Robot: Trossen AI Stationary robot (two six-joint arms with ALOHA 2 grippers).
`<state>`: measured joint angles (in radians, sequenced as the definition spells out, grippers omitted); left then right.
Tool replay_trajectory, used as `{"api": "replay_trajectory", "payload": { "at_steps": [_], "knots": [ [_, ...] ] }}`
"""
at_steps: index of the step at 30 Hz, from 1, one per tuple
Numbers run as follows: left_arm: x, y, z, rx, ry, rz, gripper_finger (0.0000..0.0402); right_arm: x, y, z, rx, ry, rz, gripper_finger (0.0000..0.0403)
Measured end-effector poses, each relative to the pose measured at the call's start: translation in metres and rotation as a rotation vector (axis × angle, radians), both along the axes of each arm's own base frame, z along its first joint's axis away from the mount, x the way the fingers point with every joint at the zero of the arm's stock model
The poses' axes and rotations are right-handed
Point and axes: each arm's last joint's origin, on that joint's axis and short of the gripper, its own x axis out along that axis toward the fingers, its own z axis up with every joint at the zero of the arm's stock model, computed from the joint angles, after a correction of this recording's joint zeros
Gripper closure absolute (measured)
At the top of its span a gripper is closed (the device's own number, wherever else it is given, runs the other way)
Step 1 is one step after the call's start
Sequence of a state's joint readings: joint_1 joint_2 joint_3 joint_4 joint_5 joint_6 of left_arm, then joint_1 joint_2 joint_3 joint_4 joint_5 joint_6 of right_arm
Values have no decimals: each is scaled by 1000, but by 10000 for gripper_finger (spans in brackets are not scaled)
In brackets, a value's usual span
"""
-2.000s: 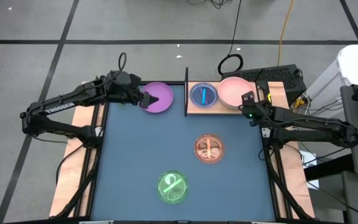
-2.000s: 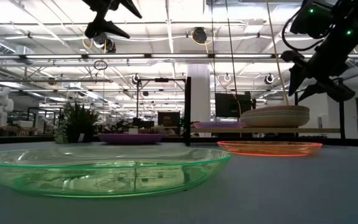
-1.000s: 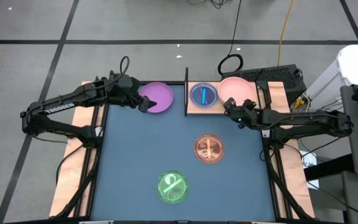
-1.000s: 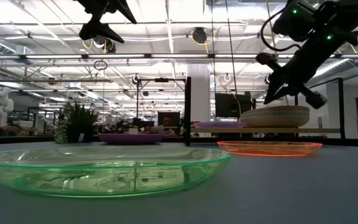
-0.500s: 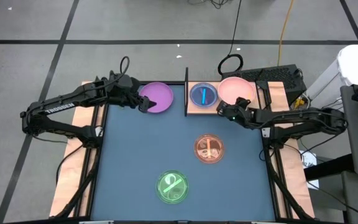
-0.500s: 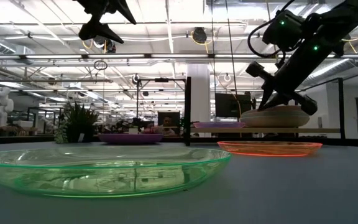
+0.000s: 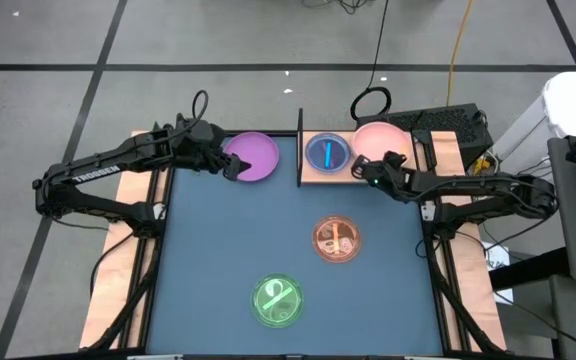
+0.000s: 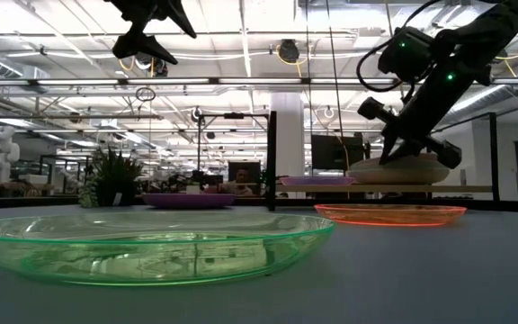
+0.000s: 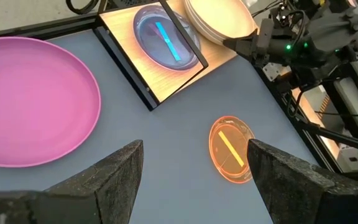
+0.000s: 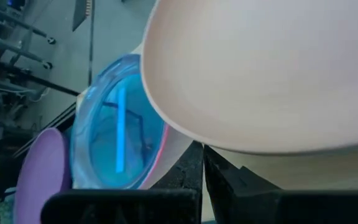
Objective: Place and stack plates onto a shelf
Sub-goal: Stack the light brown plate on the light blue plate on the shelf
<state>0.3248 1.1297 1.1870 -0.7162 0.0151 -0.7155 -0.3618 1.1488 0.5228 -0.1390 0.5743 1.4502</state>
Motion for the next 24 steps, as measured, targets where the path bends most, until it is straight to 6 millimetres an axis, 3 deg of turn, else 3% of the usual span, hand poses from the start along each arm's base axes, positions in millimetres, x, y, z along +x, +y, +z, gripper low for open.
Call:
{"api": "replay_trajectory", "payload": {
  "at_steps": [9, 12, 15, 19, 24],
  "knots": [
    [0, 0, 0, 11, 4, 1, 112, 0, 0, 1, 60, -44, 45, 403],
    [0, 0, 0, 11, 4, 1, 112, 2, 2, 10, 109, -167, 90, 403],
    [0, 0, 0, 11, 4, 1, 112, 2, 6, 29, 21, -288, 97, 403],
    [0, 0, 0, 12, 3, 1, 112, -20, 8, 44, -85, -269, -41, 403],
    [0, 0, 0, 25, 8, -10, 112, -46, 10, 45, -61, -189, -124, 403]
  ]
}}
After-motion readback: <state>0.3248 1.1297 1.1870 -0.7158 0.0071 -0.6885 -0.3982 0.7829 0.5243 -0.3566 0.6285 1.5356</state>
